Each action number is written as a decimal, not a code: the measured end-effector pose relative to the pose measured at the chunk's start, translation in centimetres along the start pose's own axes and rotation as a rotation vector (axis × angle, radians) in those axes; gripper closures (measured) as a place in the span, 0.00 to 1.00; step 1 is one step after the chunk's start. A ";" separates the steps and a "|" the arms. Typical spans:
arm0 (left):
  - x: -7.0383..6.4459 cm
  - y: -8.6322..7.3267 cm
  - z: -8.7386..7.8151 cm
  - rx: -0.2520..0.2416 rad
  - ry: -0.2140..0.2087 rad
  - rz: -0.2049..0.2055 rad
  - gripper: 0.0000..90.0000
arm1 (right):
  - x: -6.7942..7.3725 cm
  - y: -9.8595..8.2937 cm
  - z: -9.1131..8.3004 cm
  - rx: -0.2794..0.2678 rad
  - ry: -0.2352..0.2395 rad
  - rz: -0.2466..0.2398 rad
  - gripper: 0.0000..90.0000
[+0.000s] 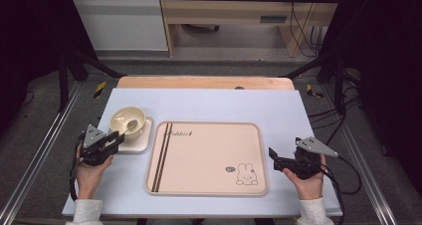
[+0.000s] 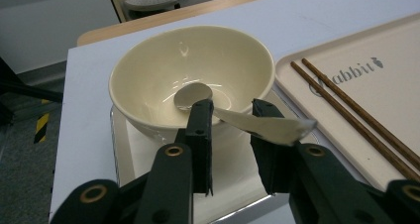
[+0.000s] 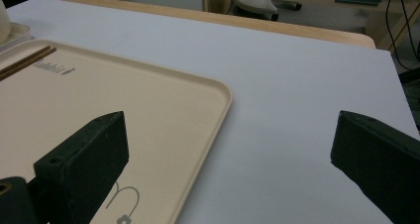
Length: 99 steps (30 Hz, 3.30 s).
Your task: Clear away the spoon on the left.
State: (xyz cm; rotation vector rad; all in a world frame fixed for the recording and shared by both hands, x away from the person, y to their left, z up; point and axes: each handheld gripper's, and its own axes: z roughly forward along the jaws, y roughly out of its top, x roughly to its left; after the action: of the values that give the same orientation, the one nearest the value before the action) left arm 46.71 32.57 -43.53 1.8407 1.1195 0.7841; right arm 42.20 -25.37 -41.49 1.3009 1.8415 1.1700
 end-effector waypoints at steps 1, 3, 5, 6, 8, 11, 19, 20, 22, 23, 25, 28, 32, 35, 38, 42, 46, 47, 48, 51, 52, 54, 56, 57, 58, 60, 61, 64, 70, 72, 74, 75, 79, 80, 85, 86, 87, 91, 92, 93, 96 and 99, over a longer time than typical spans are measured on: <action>0.0 0.0 0.0 -0.002 0.000 0.001 0.81 | 0.0 0.0 0.0 0.001 0.001 0.000 0.02; -0.1 0.1 -0.2 -0.006 0.004 0.002 0.84 | 0.0 0.0 0.0 0.001 0.002 0.002 0.02; -0.2 0.1 -0.3 -0.011 0.016 0.009 0.87 | 0.0 0.0 0.1 0.003 -0.002 -0.003 0.02; -0.2 0.2 -0.4 -0.013 0.022 0.010 0.87 | 0.1 0.0 0.1 0.006 -0.001 0.001 0.02; -0.2 0.2 -0.5 -0.018 0.027 0.010 0.90 | 0.1 -0.1 0.2 0.007 -0.003 -0.004 0.02; -0.3 0.3 -0.5 -0.019 0.030 0.017 0.92 | 0.1 -0.1 0.2 0.011 0.000 -0.002 0.02; -0.6 0.6 -0.8 -0.026 0.035 0.025 0.98 | 0.0 0.0 0.2 0.006 0.001 0.000 0.02; -0.7 0.7 -0.8 -0.026 0.033 0.022 0.98 | 0.0 0.0 0.2 0.006 0.000 0.000 0.02; -0.7 0.7 -0.9 -0.027 0.029 0.021 0.98 | 0.0 0.0 0.1 0.005 -0.002 -0.003 0.02; -0.7 0.7 -1.0 -0.027 0.030 0.019 0.98 | 0.0 0.0 0.1 0.005 -0.002 -0.002 0.02; -0.6 0.8 -1.0 -0.027 0.030 0.012 0.99 | 0.0 0.0 0.2 0.005 -0.001 -0.002 0.02; -0.5 0.9 -1.2 -0.030 0.034 -0.001 0.99 | 0.0 0.0 0.1 0.003 -0.001 -0.003 0.02; -0.5 1.0 -1.6 -0.045 0.034 -0.014 0.99 | -0.1 0.0 0.1 0.006 -0.003 -0.003 0.02; -0.6 1.2 -2.0 -0.059 0.039 -0.015 0.99 | 0.0 0.0 0.2 0.007 0.001 -0.001 0.02; -0.6 1.5 -2.4 -0.077 0.039 -0.017 0.99 | 0.0 0.0 0.2 0.006 0.000 0.000 0.02; -0.7 1.7 -2.8 -0.088 0.042 -0.023 0.99 | 0.0 0.0 0.1 0.005 -0.003 -0.003 0.02; -0.9 1.9 -3.2 -0.097 0.042 -0.019 0.99 | 0.0 0.0 0.1 0.002 0.001 0.001 0.02; -0.9 2.0 -3.3 -0.100 0.043 -0.017 0.99 | 0.0 0.0 0.0 0.001 0.002 0.002 0.02; -1.0 2.1 -3.4 -0.104 0.046 -0.013 0.99 | 0.0 0.0 0.0 0.001 0.001 0.003 0.02; -1.1 2.3 -3.8 -0.113 0.050 -0.009 0.99 | 0.0 0.0 0.1 0.002 0.000 0.003 0.02; -1.1 2.3 -3.9 -0.116 0.050 -0.007 0.99 | 0.0 0.0 0.0 0.002 0.000 0.002 0.02; -1.2 2.5 -4.2 -0.124 0.052 -0.006 0.99 | 0.0 0.0 0.0 -0.001 0.002 0.003 0.02; -1.3 2.7 -4.5 -0.134 0.053 -0.005 0.99 | 0.0 0.0 0.0 0.001 0.002 0.003 0.02; -1.3 2.7 -4.6 -0.137 0.053 -0.002 0.99 | 0.0 0.0 0.0 0.001 0.001 0.002 0.02; -1.3 2.8 -4.8 -0.141 0.054 0.000 0.99 | 0.0 0.0 0.0 0.000 0.000 0.001 0.02; -1.4 3.0 -5.1 -0.148 0.056 0.004 0.99 | 0.0 0.0 0.0 -0.001 0.000 0.001 0.02; -1.5 3.1 -5.3 -0.155 0.056 0.005 0.99 | -0.1 0.0 0.0 0.000 0.000 0.000 0.02; -1.8 3.4 -5.8 -0.174 0.057 0.010 0.99 | -0.1 0.0 -0.1 -0.005 0.001 0.004 0.02; -2.5 4.0 -6.6 -0.205 0.050 0.016 0.99 | -0.1 0.1 -0.2 -0.010 0.001 0.007 0.02; -2.7 4.2 -6.7 -0.207 0.047 0.025 0.99 | -0.1 0.1 -0.2 -0.009 0.005 0.008 0.02; -3.1 4.4 -6.9 -0.209 0.042 0.034 0.99 | -0.1 0.1 -0.2 -0.008 0.005 0.008 0.02; -3.3 4.5 -7.0 -0.213 0.038 0.038 0.99 | -0.1 0.1 -0.2 -0.007 0.003 0.007 0.02; -4.2 4.9 -7.3 -0.224 0.022 0.065 0.99 | -0.1 0.1 -0.2 -0.008 0.003 0.005 0.02; -4.5 5.1 -7.3 -0.226 0.018 0.073 0.99 | -0.1 0.1 -0.2 -0.008 0.002 0.005 0.02; -5.7 5.4 -7.2 -0.230 0.000 0.099 0.99 | -0.1 0.1 -0.2 -0.008 0.002 0.003 0.02; -5.9 5.5 -7.1 -0.228 -0.007 0.106 0.99 | -0.1 0.1 -0.2 -0.007 0.002 0.003 0.02; -6.2 5.5 -7.0 -0.226 -0.009 0.117 0.99 | -0.1 0.1 -0.3 -0.007 0.002 0.005 0.02; -7.2 5.7 -6.3 -0.208 -0.024 0.150 0.99 | -0.1 0.1 -0.2 -0.006 0.002 0.003 0.01; -7.4 5.7 -6.1 -0.202 -0.026 0.156 0.99 | -0.1 0.1 -0.3 -0.007 0.002 0.005 0.01; -7.6 5.7 -6.0 -0.200 -0.029 0.161 0.99 | -0.1 0.1 -0.3 -0.007 0.002 0.005 0.01; -8.2 5.8 -5.6 -0.200 -0.039 0.191 0.99 | -0.1 0.1 -0.3 -0.006 0.002 0.005 0.01; -8.7 5.8 -5.4 -0.184 -0.053 0.191 0.99 | -0.1 0.1 -0.3 -0.007 0.004 0.006 0.01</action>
State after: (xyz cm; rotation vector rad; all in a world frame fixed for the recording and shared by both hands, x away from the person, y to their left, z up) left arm 41.00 24.87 -36.74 1.8185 0.8176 0.9105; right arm 42.03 -25.58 -41.27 1.3023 1.8352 1.1822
